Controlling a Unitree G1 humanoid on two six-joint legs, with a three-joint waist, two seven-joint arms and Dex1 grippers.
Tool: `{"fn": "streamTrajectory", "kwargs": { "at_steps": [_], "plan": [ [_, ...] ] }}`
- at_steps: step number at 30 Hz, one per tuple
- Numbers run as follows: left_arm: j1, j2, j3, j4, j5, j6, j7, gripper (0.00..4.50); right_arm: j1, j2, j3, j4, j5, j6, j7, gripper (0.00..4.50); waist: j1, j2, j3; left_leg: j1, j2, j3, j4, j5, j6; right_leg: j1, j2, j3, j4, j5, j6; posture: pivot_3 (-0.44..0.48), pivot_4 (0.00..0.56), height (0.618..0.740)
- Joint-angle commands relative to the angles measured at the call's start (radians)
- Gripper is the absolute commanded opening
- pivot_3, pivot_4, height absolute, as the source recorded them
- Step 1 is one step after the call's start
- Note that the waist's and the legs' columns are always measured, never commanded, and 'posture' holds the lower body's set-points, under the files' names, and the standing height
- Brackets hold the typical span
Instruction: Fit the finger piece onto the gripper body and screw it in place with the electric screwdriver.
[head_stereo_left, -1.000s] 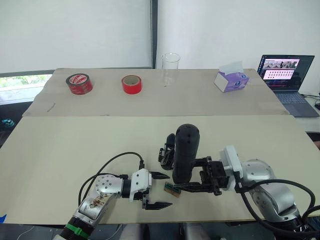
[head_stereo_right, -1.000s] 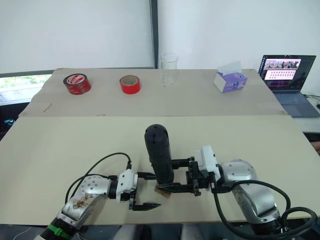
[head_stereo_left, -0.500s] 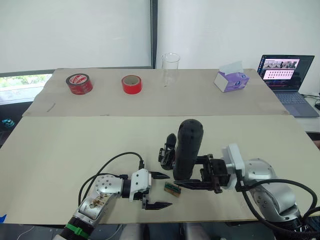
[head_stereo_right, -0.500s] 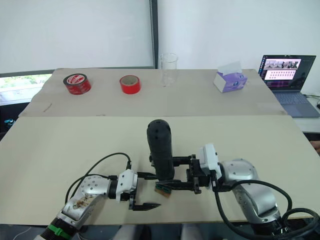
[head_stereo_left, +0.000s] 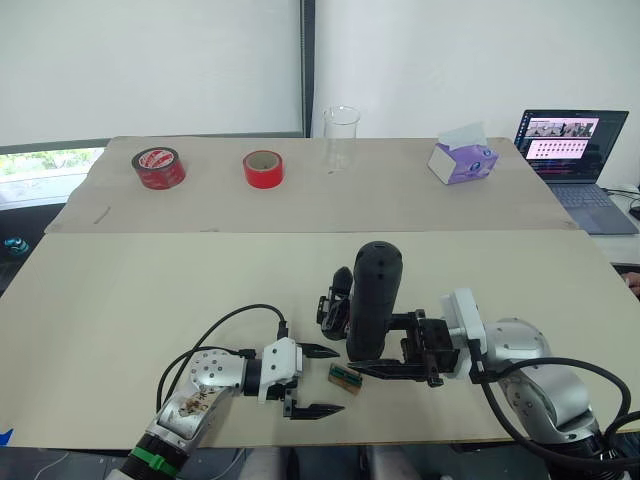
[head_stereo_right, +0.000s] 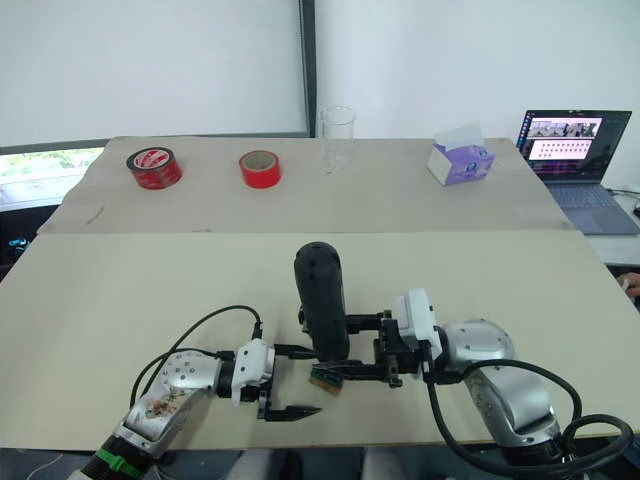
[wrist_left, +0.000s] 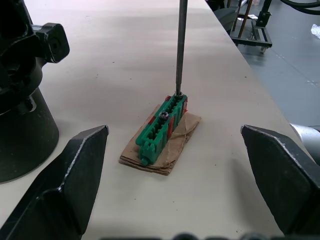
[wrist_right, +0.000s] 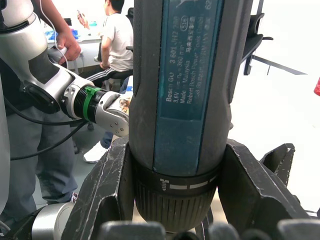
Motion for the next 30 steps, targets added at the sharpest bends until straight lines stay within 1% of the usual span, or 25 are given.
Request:
{"fn": "streamTrajectory", "kwargs": {
  "at_steps": [1, 30],
  "plan": [
    [0.025, 0.018, -0.001, 0.069, 0.025, 0.019, 0.006, 4.50, 0.001, 0.005, -0.016, -0.030, 0.018, -0.040, 0.008, 1.92, 0.000, 0.000, 0.000, 0.000, 0.000, 0.000, 0.000, 0.000, 0.000, 0.000, 0.000, 0.000, 0.000, 0.000, 0.000, 0.000, 0.150, 0.740],
    [0.029, 0.021, 0.010, 0.033, 0.003, 0.048, 0.016, 4.50, -0.002, 0.021, 0.001, -0.016, -0.004, -0.070, 0.006, 1.92, -0.001, 0.000, 0.000, 0.000, 0.000, 0.000, 0.000, 0.000, 0.000, 0.000, 0.000, 0.000, 0.000, 0.000, 0.000, 0.000, 0.150, 0.740]
  ]
}}
